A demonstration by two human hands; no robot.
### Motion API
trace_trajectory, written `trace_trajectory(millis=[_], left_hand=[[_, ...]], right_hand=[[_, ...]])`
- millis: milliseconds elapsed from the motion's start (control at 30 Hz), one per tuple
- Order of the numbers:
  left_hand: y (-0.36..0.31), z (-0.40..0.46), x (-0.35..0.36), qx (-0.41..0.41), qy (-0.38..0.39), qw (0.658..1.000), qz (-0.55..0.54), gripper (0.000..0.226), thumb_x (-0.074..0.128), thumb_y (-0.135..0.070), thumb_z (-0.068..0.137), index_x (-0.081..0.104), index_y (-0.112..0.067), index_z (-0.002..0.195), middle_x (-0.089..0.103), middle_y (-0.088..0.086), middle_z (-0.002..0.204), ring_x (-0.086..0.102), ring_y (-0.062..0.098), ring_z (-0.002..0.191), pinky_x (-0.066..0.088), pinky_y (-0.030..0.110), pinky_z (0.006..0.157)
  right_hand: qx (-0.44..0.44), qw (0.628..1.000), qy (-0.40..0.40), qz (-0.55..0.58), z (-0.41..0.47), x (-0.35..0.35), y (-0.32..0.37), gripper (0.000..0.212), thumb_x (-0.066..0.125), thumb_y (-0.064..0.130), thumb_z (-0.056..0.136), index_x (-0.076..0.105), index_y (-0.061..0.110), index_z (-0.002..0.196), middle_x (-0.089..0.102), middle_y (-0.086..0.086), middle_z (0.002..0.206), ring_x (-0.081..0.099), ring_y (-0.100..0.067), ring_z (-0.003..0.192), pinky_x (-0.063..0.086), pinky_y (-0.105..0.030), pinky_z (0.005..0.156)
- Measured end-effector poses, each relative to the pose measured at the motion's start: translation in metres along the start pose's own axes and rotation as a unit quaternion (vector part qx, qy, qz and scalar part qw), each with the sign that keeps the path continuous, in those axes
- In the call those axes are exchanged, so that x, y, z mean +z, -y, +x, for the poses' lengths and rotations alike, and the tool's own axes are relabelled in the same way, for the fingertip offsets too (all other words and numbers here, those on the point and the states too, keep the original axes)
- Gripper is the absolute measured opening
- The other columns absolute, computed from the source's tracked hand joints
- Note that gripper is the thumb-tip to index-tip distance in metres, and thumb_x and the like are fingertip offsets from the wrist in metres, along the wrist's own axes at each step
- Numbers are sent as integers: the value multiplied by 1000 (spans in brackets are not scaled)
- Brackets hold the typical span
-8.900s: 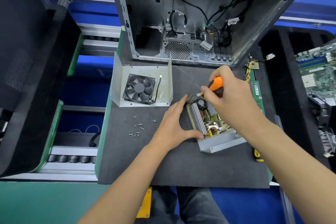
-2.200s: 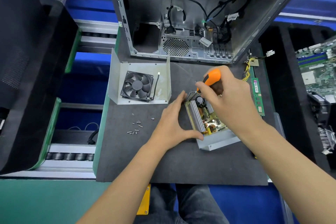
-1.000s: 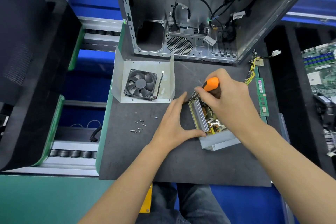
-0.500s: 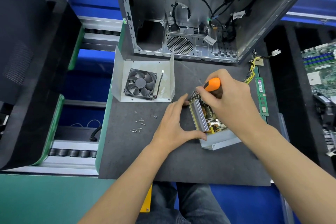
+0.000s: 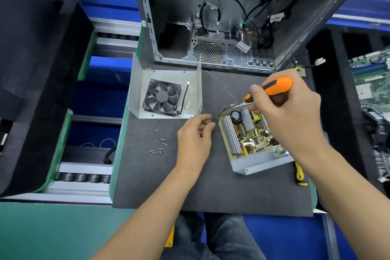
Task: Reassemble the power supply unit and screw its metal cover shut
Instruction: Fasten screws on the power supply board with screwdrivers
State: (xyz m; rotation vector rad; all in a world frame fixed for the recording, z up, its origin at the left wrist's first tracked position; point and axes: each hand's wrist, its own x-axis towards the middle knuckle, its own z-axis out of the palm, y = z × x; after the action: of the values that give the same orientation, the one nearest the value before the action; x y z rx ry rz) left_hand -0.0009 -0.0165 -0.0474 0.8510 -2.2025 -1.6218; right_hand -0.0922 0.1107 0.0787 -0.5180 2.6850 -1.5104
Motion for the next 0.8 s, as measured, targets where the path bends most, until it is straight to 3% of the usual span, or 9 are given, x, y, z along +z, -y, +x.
trace_trajectory(millis=[167, 367, 600, 700, 800], left_hand=[[-8, 8, 7, 73, -16, 985, 158, 10, 69, -17, 93, 75, -9, 93, 66, 8, 83, 61, 27, 75, 50, 40, 75], [-17, 13, 14, 10, 6, 982, 191, 24, 63, -34, 97, 76, -14, 95, 70, 6, 89, 63, 27, 83, 49, 39, 74], [-22, 16, 15, -24, 29, 972, 233, 23, 59, -31, 95, 76, -17, 92, 72, 4, 87, 65, 32, 84, 53, 44, 78], [-21, 14, 10, -22, 27, 984, 177, 14, 65, -23, 89, 76, -17, 83, 71, -4, 75, 66, 18, 76, 53, 36, 75], [-17, 8, 0, -106, 26, 994, -7, 18, 66, -11, 84, 75, -23, 74, 71, -9, 66, 65, 6, 63, 53, 28, 66]], right_hand=[[-10, 1000, -14, -12, -3, -9, 3, 19, 68, 37, 86, 55, 24, 89, 69, 0, 71, 71, -22, 68, 57, -50, 68], [-2, 1000, -20, -10, -10, -12, 4, 18, 67, 39, 85, 55, 27, 88, 69, -2, 75, 71, -26, 70, 56, -51, 67], [-7, 1000, -23, -15, -16, -15, 4, 18, 71, 32, 87, 56, 22, 91, 69, 1, 75, 72, -23, 69, 56, -47, 63], [-8, 999, -30, -9, -17, -18, 3, 17, 70, 35, 86, 56, 25, 89, 69, 3, 74, 71, -21, 69, 56, -46, 64], [10, 999, -38, 22, -18, -21, 1, 15, 68, 36, 85, 56, 28, 87, 68, 0, 74, 72, -23, 69, 58, -48, 66]])
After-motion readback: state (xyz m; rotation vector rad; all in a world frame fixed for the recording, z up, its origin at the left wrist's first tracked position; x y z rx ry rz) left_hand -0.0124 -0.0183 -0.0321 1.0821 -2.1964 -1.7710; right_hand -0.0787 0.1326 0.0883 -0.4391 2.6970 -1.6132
